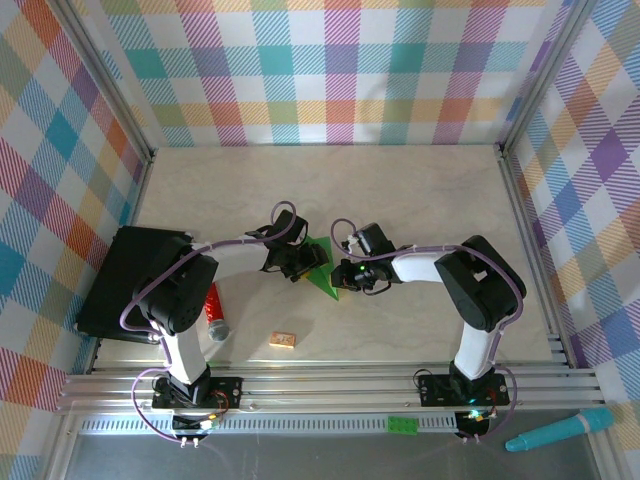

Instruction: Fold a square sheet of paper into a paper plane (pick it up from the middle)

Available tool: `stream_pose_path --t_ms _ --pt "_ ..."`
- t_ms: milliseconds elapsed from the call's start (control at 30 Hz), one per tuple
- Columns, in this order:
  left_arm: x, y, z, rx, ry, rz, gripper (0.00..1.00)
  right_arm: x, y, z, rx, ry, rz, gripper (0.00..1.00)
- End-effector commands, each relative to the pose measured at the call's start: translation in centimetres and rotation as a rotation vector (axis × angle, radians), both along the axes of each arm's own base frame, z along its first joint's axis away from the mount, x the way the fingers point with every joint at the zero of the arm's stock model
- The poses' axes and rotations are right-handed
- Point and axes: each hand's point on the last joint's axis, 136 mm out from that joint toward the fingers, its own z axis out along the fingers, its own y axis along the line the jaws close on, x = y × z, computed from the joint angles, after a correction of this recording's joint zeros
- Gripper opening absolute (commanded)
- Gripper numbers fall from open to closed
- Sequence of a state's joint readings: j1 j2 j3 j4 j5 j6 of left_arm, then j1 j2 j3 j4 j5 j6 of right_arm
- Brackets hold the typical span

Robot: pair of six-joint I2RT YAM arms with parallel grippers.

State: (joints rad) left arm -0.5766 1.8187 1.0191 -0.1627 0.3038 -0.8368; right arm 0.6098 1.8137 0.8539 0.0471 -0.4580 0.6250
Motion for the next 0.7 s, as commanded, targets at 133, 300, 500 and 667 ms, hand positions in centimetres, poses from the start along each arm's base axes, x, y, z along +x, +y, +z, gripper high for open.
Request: stream_pose_path --t_ms 133,300,500,667 --pt "-2.8 2.3 -1.8 0.112 0.094 0.029 0.58 -0.7 -0.9 -1.5 -0.029 0.068 -0.031 0.11" --pt "0.4 1.4 3.2 -0.009 -0.085 0.064 0.60 -0.8 -1.6 -1.9 -0.028 0.078 -0.034 0.10" --pt "1.8 0.1 5.2 -0.175 -0.167 0.039 0.55 -0.8 -2.0 -1.7 -0.019 0.068 -0.006 0.11" --pt "1.8 -2.1 4.8 -0.317 -0.164 -0.003 0.41 -0.9 -1.5 -1.5 0.001 0.071 0.025 0.11"
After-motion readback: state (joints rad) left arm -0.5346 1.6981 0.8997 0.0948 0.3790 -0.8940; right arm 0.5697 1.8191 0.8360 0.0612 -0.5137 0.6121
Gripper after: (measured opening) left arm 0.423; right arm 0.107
